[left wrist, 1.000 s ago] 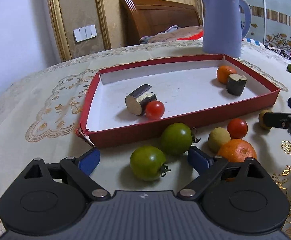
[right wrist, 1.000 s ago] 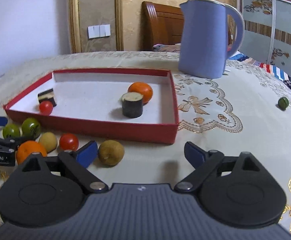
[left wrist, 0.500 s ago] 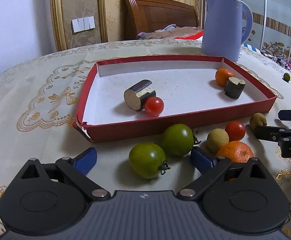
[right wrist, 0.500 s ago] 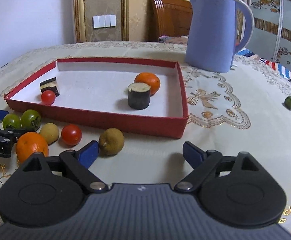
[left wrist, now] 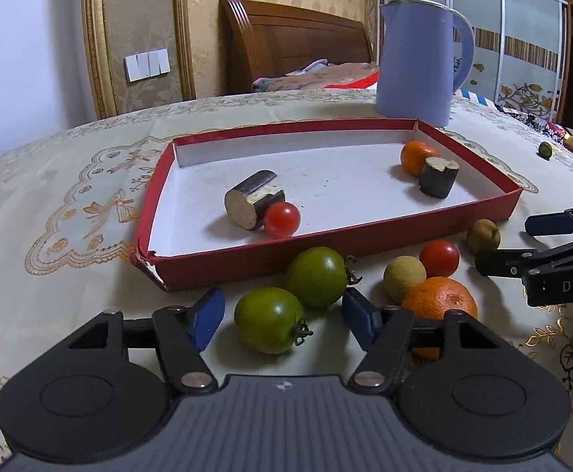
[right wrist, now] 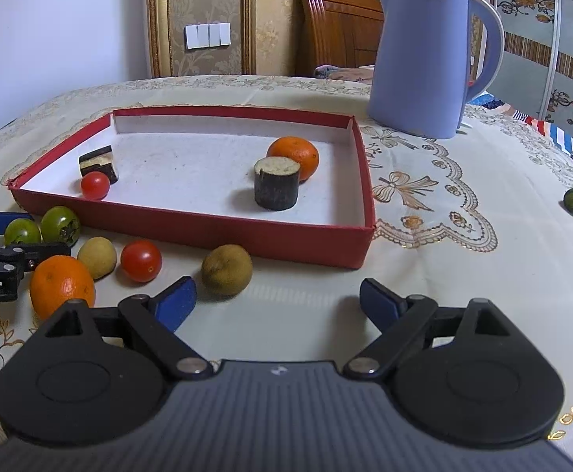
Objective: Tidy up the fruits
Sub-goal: 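Grasp a green tomato with the left tool while the right tool grasps a brown round fruit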
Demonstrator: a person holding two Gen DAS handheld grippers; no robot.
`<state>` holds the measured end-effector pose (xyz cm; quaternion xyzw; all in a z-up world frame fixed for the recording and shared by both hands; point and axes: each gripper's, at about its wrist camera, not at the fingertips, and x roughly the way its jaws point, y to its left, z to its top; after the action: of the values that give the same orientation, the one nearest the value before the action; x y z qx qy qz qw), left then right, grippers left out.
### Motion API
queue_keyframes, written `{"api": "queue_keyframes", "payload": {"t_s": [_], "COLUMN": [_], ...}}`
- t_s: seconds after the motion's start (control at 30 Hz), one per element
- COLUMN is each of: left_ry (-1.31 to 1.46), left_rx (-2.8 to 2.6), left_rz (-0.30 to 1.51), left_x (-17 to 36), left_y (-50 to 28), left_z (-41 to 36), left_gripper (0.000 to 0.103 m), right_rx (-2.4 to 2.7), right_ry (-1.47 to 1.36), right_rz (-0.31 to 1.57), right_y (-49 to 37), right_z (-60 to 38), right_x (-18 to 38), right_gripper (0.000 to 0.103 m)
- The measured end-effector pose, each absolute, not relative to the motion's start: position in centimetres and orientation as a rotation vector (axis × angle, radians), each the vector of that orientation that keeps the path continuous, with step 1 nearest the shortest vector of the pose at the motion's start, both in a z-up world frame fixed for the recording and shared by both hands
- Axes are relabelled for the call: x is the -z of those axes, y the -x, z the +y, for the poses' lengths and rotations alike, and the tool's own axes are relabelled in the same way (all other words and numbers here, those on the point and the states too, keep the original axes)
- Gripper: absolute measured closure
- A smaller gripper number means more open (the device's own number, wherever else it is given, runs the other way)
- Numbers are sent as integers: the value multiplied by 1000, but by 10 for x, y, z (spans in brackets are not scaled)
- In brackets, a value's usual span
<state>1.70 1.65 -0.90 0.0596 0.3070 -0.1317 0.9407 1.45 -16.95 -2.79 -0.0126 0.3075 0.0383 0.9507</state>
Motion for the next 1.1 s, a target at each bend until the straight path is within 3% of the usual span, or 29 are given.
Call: {"api": "queue_keyframes", "payload": {"t_s": [0.1,0.27,0.63,0.77,0.87,1.1], "left_ry": [-112,-95,-85,-84,-84,-83], "left_rx": [276,253,237,237,237,237], "left_rz": [631,630,631,631,631,631], "left_x": [9,9,8,9,9,8], "left_y": [-19,-18,-16,-16,-16,-16], "left_z": [18,21,22,23,23,23], "left_gripper": [37,42,46,46,46,46], "right_rx": [-84,-93,-105,-104,-112,-113], "right_ry": [23,6,-2,-1,10,4], "right_rz": [623,618,619,613,605,599], "right_y": [-14,-14,-21,-20,-20,-20], "right_z": [-169,-168,-154,-154,-152,-154], "right_x": [28,27,26,26,25,25], "right_gripper": [23,30,33,49,68,76]}}
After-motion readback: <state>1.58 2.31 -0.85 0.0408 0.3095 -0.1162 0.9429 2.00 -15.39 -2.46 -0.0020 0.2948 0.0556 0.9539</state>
